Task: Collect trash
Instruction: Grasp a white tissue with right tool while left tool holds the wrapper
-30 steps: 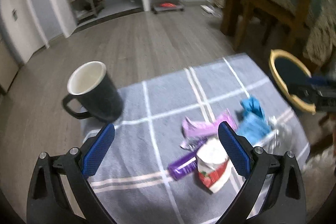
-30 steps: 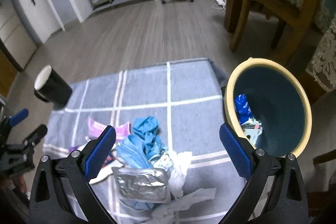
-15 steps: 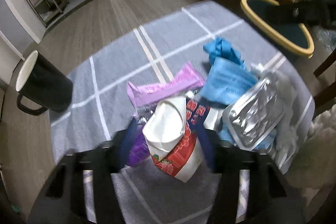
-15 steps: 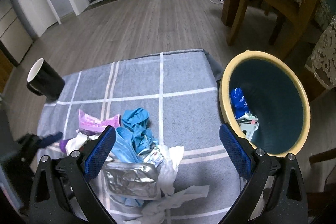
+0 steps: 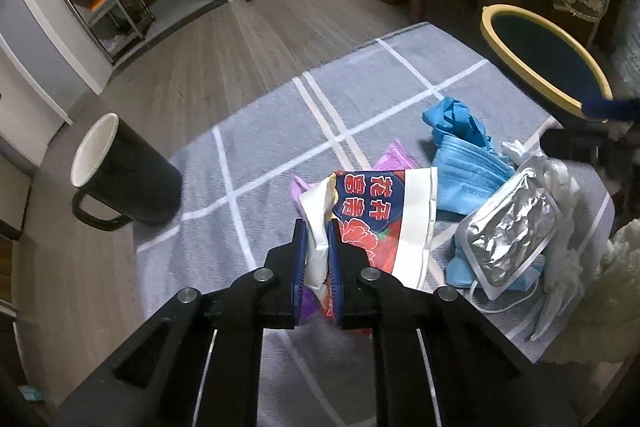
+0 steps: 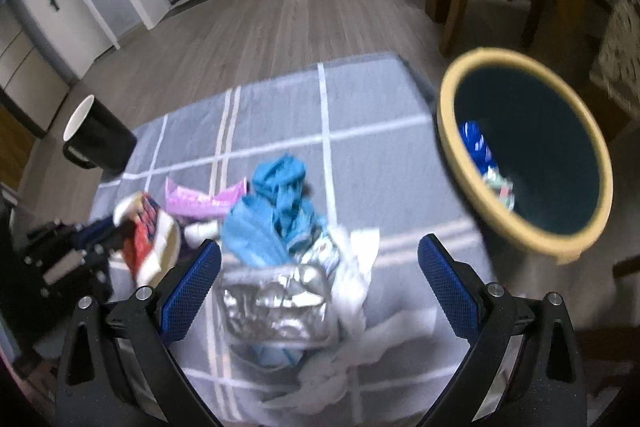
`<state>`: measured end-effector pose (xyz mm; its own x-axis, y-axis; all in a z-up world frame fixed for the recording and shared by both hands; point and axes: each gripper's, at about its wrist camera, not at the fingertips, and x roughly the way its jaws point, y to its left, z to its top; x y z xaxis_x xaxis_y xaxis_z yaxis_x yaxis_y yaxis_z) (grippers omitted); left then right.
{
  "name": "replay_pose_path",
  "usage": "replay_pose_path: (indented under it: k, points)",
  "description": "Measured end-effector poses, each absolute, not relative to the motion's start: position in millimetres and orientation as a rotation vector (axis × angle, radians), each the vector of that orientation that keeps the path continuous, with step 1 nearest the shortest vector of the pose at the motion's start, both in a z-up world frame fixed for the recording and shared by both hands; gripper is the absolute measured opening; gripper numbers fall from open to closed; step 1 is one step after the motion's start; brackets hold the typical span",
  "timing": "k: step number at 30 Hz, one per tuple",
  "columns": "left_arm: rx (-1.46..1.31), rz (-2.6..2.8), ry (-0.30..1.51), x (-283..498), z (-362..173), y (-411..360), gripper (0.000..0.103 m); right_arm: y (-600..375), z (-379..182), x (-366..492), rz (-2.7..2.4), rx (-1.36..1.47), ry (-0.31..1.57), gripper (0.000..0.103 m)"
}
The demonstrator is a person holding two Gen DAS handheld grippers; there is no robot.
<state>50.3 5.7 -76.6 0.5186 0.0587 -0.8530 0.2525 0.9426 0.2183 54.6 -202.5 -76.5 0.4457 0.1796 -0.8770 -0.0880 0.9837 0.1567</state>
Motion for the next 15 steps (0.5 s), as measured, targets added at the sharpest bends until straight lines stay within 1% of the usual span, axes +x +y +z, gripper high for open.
replay_pose_path:
  k: [2, 4, 5, 6, 7, 9, 10, 12, 14, 15]
  points:
    - [0.329, -0.110, 1.003, 49, -69, 9, 0.010, -207, -80, 53, 0.139, 0.100, 1.108, 0.096]
    - [0.314, -0.106, 0.992, 48, -62, 12, 0.010, -213, -84, 55, 0.112, 0.100, 1.126, 0.090]
    - [0.305, -0.105, 0.988, 48, -60, 13, 0.010, -216, -87, 56, 0.104, 0.105, 1.138, 0.075]
    - [0.301, -0.104, 0.986, 48, -58, 15, 0.010, -219, -91, 58, 0.097, 0.116, 1.156, 0.064]
    - [0.296, -0.105, 0.984, 48, -57, 16, 0.010, -221, -95, 59, 0.095, 0.127, 1.178, 0.061]
    - [0.290, -0.107, 0.982, 49, -56, 17, 0.010, -222, -102, 61, 0.103, 0.143, 1.207, 0.048]
    - [0.288, -0.107, 0.982, 50, -56, 17, 0.010, -223, -104, 62, 0.109, 0.149, 1.217, 0.044]
    - [0.286, -0.107, 0.980, 51, -56, 18, 0.010, -223, -106, 62, 0.121, 0.159, 1.224, 0.027]
    - [0.286, -0.110, 0.975, 52, -54, 16, 0.010, -222, -106, 62, 0.128, 0.158, 1.224, 0.016]
    - [0.286, -0.111, 0.972, 52, -54, 16, 0.010, -222, -103, 62, 0.129, 0.154, 1.214, 0.015]
